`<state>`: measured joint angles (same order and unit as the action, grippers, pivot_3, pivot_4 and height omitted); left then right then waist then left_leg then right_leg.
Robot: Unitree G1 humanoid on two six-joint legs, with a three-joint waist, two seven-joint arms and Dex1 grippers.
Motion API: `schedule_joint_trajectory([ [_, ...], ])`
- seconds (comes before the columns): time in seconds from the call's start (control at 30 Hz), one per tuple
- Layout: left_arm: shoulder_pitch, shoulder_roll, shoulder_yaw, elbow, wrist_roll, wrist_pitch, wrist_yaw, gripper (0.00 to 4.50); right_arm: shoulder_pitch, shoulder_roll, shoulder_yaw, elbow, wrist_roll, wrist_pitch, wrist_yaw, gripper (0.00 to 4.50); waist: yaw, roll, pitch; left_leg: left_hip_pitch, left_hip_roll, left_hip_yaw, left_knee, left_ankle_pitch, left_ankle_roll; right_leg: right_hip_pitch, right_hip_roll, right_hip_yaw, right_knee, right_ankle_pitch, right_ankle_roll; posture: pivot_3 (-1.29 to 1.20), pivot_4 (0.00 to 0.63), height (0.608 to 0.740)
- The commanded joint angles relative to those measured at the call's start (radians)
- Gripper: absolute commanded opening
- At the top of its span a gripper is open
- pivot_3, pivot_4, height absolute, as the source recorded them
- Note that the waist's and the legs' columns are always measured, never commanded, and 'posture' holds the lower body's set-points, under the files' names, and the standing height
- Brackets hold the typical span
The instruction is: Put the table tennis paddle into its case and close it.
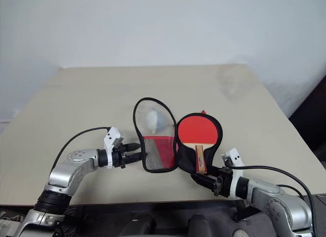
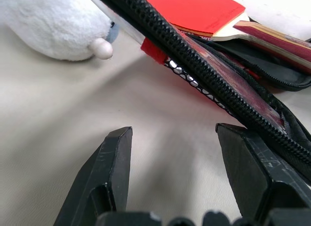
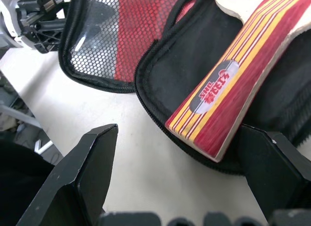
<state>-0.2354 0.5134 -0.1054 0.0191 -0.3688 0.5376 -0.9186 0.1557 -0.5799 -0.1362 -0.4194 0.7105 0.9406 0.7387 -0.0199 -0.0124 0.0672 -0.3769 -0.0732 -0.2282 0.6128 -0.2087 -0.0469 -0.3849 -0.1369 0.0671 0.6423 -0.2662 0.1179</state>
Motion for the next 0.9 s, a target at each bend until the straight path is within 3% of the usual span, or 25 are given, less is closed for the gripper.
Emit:
schedule_joint_trajectory([
  [0.03,-0.019,0.011,0.012,-0.024,0.000,-0.013,-0.008,2.88,0.005,-0.048,0.006,0.044,-0.033,-0.072,0.064,4.09,0.000,0.000,0.000,0.000,0.000,0.000,0.000,0.000,0.000,0.000,0.000,0.000,0.000,0.000,0.000,0.00,0.000,0.740],
  [0.23,-0.030,0.014,0.017,-0.018,-0.005,-0.014,-0.014,2.88,0.110,-0.108,-0.082,0.015,-0.025,-0.220,0.165,4.09,0.020,0.001,0.000,0.000,-0.001,0.000,0.001,-0.001,0.000,0.001,0.000,0.000,0.000,0.000,0.000,0.00,0.000,0.740],
  [0.57,-0.100,-0.028,-0.010,0.030,0.001,-0.039,-0.038,2.88,-0.073,-0.197,-0.230,0.084,0.023,-0.156,0.092,4.09,0.021,0.002,0.001,-0.001,0.000,0.003,0.002,-0.002,0.001,0.000,0.000,0.000,-0.001,0.001,0.000,0.00,0.000,0.740],
  [0.73,-0.202,-0.144,-0.082,0.079,-0.004,-0.028,-0.058,2.88,-0.294,-0.103,-0.261,0.222,-0.004,-0.173,-0.119,4.09,0.024,0.002,0.001,-0.001,-0.001,0.003,0.003,-0.002,0.001,0.002,0.000,0.000,-0.002,0.003,0.000,0.00,0.000,0.740],
  [0.9,-0.291,-0.263,-0.114,0.129,-0.014,0.018,-0.037,2.88,-0.414,0.011,-0.279,0.304,-0.060,-0.258,-0.272,4.09,0.023,0.002,0.001,-0.001,-0.001,0.002,0.003,-0.002,0.001,0.002,0.000,0.001,-0.002,0.005,-0.001,0.00,0.000,0.740],
])
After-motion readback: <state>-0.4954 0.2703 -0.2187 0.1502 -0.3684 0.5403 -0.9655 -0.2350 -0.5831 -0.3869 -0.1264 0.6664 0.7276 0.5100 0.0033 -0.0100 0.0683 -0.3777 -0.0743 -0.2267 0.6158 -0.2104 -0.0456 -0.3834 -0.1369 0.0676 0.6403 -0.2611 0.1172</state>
